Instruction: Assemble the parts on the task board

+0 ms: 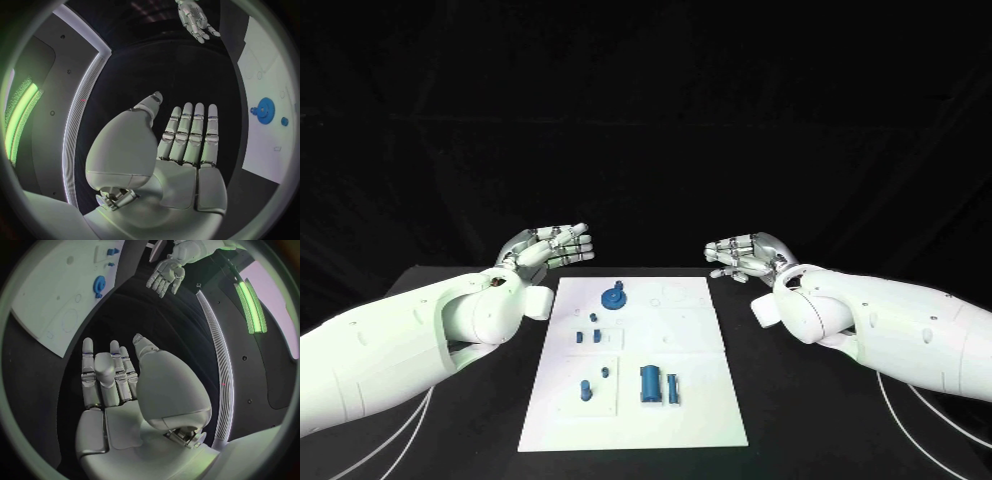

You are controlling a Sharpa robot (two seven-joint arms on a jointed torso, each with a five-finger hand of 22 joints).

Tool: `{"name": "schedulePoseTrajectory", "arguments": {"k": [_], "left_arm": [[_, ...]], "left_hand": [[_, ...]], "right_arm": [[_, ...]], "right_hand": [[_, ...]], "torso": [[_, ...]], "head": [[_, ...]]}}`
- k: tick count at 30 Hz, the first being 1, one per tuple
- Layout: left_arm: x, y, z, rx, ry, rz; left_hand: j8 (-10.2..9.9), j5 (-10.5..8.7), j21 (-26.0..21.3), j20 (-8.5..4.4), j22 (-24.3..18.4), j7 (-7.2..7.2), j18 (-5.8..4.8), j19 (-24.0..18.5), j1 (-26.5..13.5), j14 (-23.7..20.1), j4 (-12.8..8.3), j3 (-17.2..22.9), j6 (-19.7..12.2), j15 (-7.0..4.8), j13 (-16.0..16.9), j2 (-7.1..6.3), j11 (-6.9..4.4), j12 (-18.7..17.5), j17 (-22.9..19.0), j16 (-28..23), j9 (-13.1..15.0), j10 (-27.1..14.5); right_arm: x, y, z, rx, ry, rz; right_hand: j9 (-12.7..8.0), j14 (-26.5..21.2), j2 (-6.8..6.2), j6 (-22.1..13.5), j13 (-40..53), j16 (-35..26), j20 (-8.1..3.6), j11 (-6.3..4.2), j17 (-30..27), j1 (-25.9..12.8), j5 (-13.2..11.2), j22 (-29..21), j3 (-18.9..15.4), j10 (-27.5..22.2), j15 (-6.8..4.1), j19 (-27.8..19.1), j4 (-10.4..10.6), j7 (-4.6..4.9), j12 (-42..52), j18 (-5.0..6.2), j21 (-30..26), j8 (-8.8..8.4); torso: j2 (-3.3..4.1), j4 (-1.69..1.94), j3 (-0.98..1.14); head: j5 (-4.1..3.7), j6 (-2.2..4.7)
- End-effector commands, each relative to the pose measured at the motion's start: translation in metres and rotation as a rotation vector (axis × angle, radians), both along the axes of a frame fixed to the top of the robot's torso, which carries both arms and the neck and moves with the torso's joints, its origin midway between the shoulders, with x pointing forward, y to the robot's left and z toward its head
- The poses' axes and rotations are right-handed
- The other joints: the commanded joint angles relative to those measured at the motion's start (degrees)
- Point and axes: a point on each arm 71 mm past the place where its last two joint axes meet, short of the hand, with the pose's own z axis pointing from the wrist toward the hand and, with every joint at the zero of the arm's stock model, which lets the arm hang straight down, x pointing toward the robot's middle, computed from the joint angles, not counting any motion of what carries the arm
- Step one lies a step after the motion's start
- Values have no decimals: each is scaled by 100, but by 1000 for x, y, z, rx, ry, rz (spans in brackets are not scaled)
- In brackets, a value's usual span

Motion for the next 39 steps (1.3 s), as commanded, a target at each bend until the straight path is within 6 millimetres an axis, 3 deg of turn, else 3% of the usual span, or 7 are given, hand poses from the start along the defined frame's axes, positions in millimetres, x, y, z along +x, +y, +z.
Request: {"name": "schedulePoseTrajectory", "arguments": {"k": [1, 16, 20, 21, 24, 27, 39], "left_arm": [[6, 3, 2, -35, -45, 88], [-6, -14, -9, 32, -27, 93], [-20, -25, -14, 68, -39, 130], [-24, -28, -15, 79, -43, 140], [-38, -38, -18, 113, -58, 173], [-46, -43, -19, 134, -68, 193], [-57, -50, -20, 158, -81, 216]], "left_hand": [[-19, -19, -239, 39, -224, -10, 44, 71, 84, 33, -28, -230, -21, 54, -9, 127, 70, -181, -122, -309, -7, -74], [-383, -530, -1047, -833, -1149, -522, -363, -2041, -3842, -2585, -622, -1212, -2789, -469, -369, 486, -532, -556, -495, -1162, -378, -3040], [-383, -601, -1047, -943, -1245, -597, -376, -2335, -4361, -2933, -622, -1212, -3150, -534, -369, 486, -608, -556, -495, -1162, -378, -3418], [-383, -1009, -1047, -969, -1267, -615, -416, -2404, -4485, -3016, -622, -1212, -3236, -942, -369, 486, -626, -556, -495, -1162, -378, -3511], [-383, -1009, -1047, -1048, -1332, -1049, -441, -2602, -4842, -3255, -622, -1212, -3479, -942, -369, 486, -1070, -556, -495, -1162, -378, -3770], [-383, -1009, -1047, -1120, -1395, -1049, -844, -2794, -5182, -3484, -622, -1212, -3718, -942, -369, 486, -1070, -556, -495, -1162, -378, -4018], [-383, -1009, -1047, -1626, -1824, -1049, -844, -3317, -6116, -4109, -622, -1212, -4361, -942, -369, 486, -1070, -556, -495, -1162, -378, -4702]], "right_arm": [[4, 1, 3, 119, -14, 21], [-12, 16, 0, 137, -43, -65], [-29, 28, 0, 195, -66, -121], [-33, 30, 0, 208, -70, -135], [-45, 37, 1, 239, -80, -173], [-54, 42, 2, 260, -86, -203], [-60, 45, 3, 271, -88, -222]], "right_hand": [[-226, 59, 88, -24, -345, 115, 43, 39, 29, -99, -16, -412, -98, 3, 56, -19, -107, -20, -13, 87, 7, -7], [-1072, -3673, 179, -2762, -1147, -3567, -704, -392, -3207, -4207, -616, -1656, -685, -3049, -470, -2653, -959, -434, -373, -396, -361, -373], [-1072, -4158, 179, -3116, -1147, -4048, -798, -804, -3626, -4729, -693, -1783, -685, -3437, -470, -2991, -959, -889, -373, -453, -361, -373], [-1072, -4282, 179, -3207, -1147, -4172, -824, -804, -3734, -4863, -713, -1815, -685, -3537, -470, -3077, -959, -889, -373, -488, -361, -373], [-1072, -4617, 179, -3453, -1147, -4504, -887, -804, -4024, -5223, -766, -1903, -685, -3806, -470, -3310, -959, -889, -373, -516, -361, -373], [-1072, -4944, 179, -3693, -1147, -4829, -953, -804, -4307, -5577, -1172, -1989, -685, -4071, -470, -3537, -959, -889, -373, -977, -361, -373], [-1072, -5817, 179, -4333, -1147, -5697, -1378, -804, -5064, -6517, -1172, -2565, -685, -4769, -470, -4141, -959, -889, -373, -977, -361, -373]], "torso": [[-117, 19, -10], [-157, 105, 180], [-159, 108, 185], [-159, 108, 185], [-159, 108, 185], [-159, 108, 185], [-159, 108, 185]], "head": [[47, 50], [128, 261], [129, 266], [129, 266], [129, 266], [129, 266], [129, 266]]}}
